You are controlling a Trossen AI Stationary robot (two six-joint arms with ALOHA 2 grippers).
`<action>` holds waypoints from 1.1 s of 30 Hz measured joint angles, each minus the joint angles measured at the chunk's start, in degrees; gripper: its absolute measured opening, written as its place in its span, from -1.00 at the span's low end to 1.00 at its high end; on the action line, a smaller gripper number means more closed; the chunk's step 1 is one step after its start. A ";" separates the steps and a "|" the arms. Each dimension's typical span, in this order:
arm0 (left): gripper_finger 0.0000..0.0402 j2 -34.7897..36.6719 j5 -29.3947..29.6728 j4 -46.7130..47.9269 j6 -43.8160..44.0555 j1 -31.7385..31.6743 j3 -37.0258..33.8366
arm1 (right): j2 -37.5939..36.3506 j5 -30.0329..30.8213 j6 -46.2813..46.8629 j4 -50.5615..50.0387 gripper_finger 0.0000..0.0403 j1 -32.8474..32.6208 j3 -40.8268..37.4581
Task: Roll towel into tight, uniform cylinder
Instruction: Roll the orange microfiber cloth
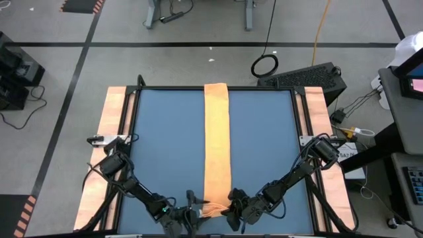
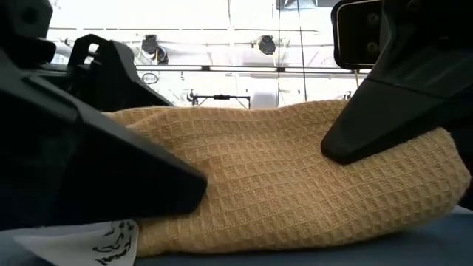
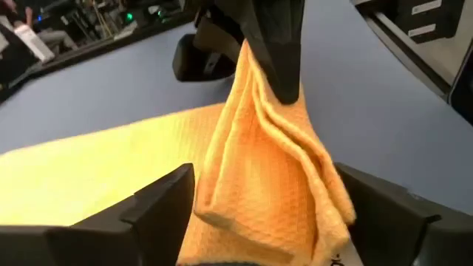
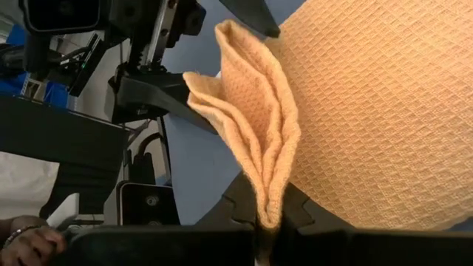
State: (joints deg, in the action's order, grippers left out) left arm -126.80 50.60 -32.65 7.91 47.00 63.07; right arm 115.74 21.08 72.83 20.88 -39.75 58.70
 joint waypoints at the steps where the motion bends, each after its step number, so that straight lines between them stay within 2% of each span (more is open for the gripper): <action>1: 0.50 0.00 -0.03 0.18 0.57 -0.12 0.00 | 0.00 0.00 0.00 0.02 -1.00 -0.02 0.00; 4: 0.34 0.00 -0.10 -0.06 0.69 -0.18 0.00 | 0.00 -0.05 0.00 0.03 -1.00 -0.09 0.00; 7: 0.08 0.00 -1.40 -0.37 0.71 -0.24 0.00 | 0.00 -0.30 0.29 0.04 -1.00 -0.11 0.00; 15: -0.88 0.00 -3.89 -2.81 2.38 -0.38 0.00 | 0.00 -2.48 0.28 0.04 -1.00 -0.13 0.00; 19: -0.89 0.06 -5.27 -2.78 9.90 -1.55 0.00 | 0.00 -2.99 -2.23 0.00 -0.96 -0.89 0.00; 25: -0.93 0.60 -19.28 -2.80 22.83 -5.20 0.00 | 0.00 -1.92 -11.90 -2.83 -0.60 -2.53 0.00; 30: -0.93 0.76 -25.78 -2.93 29.52 -7.09 0.00 | -2.52 -1.31 -18.31 -14.29 -0.25 -4.86 0.13; 33: -0.92 0.81 -26.51 -3.02 31.47 -7.96 0.00 | -5.34 2.20 -20.13 -23.37 -0.10 -6.51 0.05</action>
State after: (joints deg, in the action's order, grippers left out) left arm -125.99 24.10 -35.67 39.38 39.04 63.07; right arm 110.40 23.28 52.70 -2.49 -46.26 58.75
